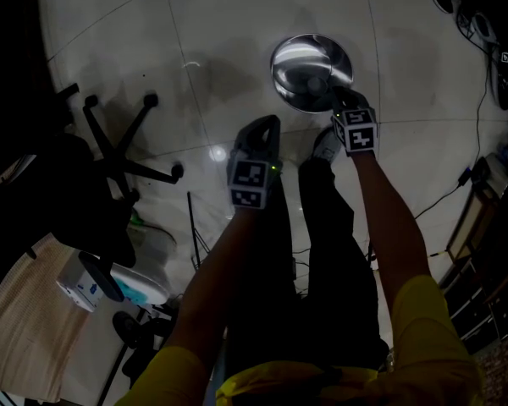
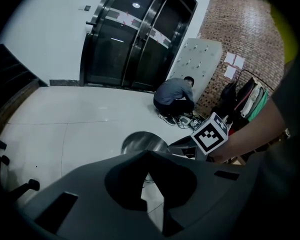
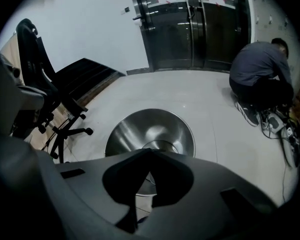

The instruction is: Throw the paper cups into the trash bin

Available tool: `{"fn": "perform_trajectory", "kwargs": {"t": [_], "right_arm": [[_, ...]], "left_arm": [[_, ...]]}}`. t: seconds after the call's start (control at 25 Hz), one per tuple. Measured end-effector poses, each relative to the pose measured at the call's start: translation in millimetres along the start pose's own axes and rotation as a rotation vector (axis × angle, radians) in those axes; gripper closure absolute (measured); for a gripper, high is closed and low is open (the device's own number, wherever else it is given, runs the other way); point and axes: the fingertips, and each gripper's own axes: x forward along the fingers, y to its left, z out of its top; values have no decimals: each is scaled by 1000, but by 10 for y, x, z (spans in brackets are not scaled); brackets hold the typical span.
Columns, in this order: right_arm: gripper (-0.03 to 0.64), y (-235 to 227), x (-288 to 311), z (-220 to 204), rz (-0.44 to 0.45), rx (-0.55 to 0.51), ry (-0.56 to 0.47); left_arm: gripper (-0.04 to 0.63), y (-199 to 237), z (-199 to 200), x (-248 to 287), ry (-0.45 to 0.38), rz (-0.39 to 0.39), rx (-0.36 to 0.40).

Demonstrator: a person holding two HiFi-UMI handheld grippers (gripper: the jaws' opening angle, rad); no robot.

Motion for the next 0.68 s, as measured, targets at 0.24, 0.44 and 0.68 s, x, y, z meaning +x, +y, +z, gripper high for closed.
{"fn": "perform_trajectory", "kwargs": {"t": [0.24,0.44,0.68], "right_arm": [[614,38,-47,22,6,-17,-4],[614,99,-44,-10,26,-43,17],[614,75,-11,-12,21,-63,11]], "left_arm": [[594,-24,5,38,11,-4,2],[594,-60,6,71,10,-8,1],[594,-66,-30,87,17,-6,-12]]}}
